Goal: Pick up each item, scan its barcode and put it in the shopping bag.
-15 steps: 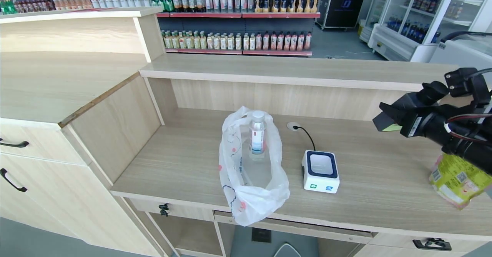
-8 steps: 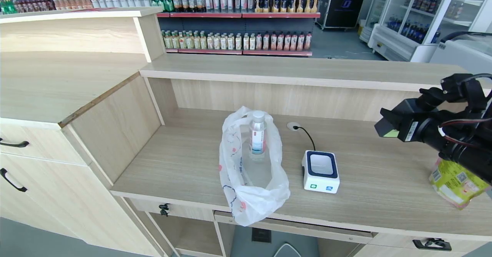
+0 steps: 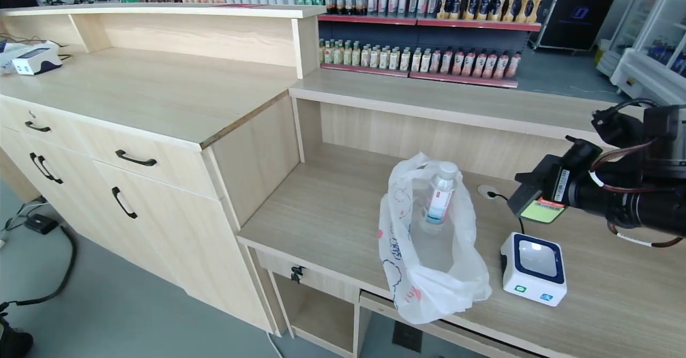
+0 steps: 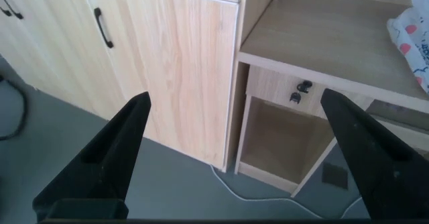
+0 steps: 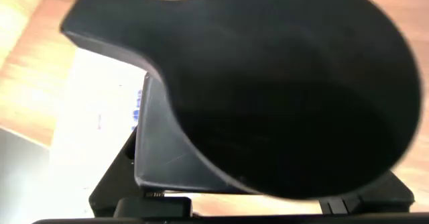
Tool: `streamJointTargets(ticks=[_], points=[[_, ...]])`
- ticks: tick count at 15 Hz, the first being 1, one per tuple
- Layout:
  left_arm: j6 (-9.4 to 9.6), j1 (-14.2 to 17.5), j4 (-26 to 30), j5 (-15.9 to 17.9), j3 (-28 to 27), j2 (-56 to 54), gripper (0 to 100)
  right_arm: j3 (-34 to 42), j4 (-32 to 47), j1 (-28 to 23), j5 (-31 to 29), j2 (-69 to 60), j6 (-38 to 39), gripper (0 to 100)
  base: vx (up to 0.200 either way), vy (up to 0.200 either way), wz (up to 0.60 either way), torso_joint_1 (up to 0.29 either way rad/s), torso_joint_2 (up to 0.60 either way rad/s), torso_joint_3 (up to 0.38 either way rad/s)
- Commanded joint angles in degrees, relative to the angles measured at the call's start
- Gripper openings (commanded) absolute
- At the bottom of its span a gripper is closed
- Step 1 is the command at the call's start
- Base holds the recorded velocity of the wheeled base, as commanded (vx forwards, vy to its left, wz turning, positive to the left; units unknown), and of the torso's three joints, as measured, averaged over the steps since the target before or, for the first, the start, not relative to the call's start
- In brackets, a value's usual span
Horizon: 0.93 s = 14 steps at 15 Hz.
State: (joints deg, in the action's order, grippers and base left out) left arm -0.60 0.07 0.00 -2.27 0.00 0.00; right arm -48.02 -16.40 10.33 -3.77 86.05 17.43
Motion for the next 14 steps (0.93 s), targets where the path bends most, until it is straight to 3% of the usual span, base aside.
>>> streamJointTargets(ticks=[1,4,14], points=[[-0.02,0.01,0.0,-0.02,0.0,0.0,100,-3.4,2.33,0.84,-0.1,0.61,6.21,0,0.0,0.0,0.0,0.0,0.0,0.0],[-0.02,0.01,0.0,-0.02,0.0,0.0,100,-3.84,1.19,0.13,-1.24,4.47,18.6,0,0.0,0.0,0.0,0.0,0.0,0.0],[-0.02,0.01,0.0,-0.02,0.0,0.0,100,-6.91,14.46,-4.61,-3.44,9.22,34.77,0,0.0,0.0,0.0,0.0,0.0,0.0]])
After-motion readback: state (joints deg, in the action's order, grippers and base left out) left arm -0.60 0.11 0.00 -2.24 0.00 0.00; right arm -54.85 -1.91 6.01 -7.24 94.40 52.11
